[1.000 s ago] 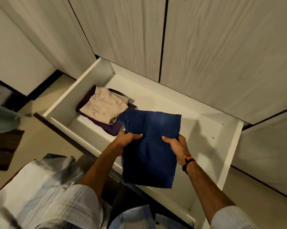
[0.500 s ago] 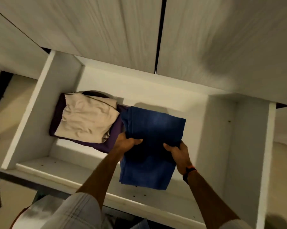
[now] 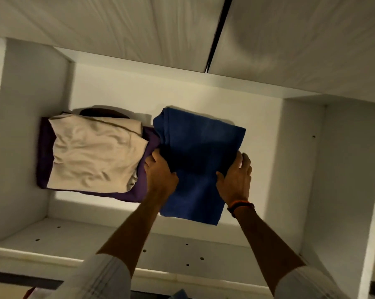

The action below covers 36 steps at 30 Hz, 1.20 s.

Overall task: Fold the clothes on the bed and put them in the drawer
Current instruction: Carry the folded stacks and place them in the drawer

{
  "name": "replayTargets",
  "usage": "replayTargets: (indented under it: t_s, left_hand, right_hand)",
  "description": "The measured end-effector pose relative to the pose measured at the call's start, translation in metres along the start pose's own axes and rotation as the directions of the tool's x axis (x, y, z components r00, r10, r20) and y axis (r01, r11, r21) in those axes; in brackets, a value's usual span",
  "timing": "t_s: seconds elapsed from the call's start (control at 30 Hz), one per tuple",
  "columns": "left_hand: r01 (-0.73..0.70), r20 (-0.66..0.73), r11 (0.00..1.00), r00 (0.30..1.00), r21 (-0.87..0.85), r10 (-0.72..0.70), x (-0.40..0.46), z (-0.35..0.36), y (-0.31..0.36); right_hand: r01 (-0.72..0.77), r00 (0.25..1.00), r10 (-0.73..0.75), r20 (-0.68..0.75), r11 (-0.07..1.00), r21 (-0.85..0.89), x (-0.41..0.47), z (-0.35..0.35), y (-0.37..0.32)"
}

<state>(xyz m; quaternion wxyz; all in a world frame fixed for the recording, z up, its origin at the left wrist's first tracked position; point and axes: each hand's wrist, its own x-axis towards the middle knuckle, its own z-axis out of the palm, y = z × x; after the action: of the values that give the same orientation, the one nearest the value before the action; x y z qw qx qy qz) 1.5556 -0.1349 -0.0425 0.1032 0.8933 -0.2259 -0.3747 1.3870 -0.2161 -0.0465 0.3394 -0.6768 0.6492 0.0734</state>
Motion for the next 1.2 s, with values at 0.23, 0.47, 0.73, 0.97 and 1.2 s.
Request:
replayTargets:
  t_s: [0.23, 0.47, 0.73, 0.97, 1.2]
  left_hand:
    - [-0.468, 0.108, 0.821, 0.881, 0.327, 0.46, -0.022, 0.027, -0.021]
    - [-0.48, 0.278, 0.79, 0.875, 0.382, 0.397, -0.012, 0.026, -0.026]
    - [-0.356, 0.295, 0.883, 0.917, 0.306, 0.267, -0.04, 0.012, -0.005]
    - [-0.176, 0.117, 0.979, 0.98, 0.104, 0.164, -0.118, 0.033, 0.014]
    - [0.009, -0.097, 0.994, 0.995, -0.111, -0.019, -0.234, 0.058, 0.054]
  right_hand:
    - [0.361, 0.932, -0.332, 0.144, 0.873, -0.327, -0.02, 0.023, 0.0]
    - [0.417, 0.878, -0.287, 0.384, 0.853, -0.315, -0.01, 0.022, 0.008]
    - [0.4, 0.857, -0.291, 0.426, 0.896, -0.192, -0.02, -0.023, 0.004]
    - [0.552, 0.785, -0.487, 0.383, 0.831, -0.074, -0.051, -0.07, 0.03]
    - [0.668, 0.678, -0.628, 0.382, 0.743, 0.034, -0.087, -0.139, 0.081]
